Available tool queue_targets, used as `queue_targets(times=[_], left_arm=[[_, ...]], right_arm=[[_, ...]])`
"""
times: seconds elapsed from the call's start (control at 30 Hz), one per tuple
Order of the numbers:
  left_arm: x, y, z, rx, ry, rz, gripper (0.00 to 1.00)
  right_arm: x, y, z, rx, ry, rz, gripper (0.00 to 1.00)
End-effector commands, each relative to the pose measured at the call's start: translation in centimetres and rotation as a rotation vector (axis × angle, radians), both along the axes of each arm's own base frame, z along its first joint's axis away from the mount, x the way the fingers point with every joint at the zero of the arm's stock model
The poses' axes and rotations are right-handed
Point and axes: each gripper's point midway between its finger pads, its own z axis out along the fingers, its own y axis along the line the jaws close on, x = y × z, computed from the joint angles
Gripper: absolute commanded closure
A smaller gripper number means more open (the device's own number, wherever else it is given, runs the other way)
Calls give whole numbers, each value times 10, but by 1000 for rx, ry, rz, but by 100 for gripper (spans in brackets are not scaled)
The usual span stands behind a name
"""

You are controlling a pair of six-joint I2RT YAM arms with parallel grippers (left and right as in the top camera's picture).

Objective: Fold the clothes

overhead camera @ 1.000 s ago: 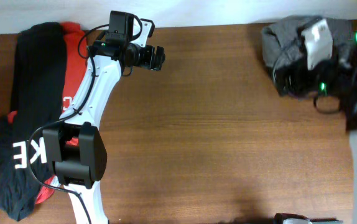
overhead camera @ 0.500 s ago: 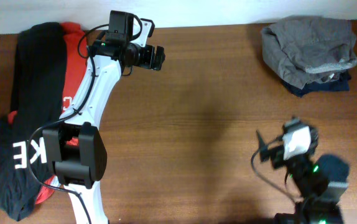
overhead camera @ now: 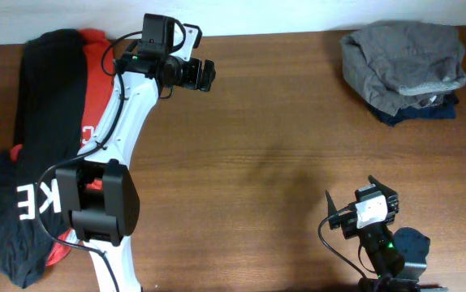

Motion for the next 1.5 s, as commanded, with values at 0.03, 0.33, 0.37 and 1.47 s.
queue_targets(times=[0.03,0.33,0.37,1.47], left_arm=[[3,-2,2,-4,-9,0,1],[3,-2,2,-4,-9,0,1],[3,-2,2,-4,-9,0,1],[-49,32,135,132,-280,-4,1]], right_arm=[[-1,-2,9,3,-49,-14,1],[-1,-2,12,1,-63,-14,1],[-1,-2,12,1,-63,-14,1],[-1,-2,12,1,-63,-14,1]])
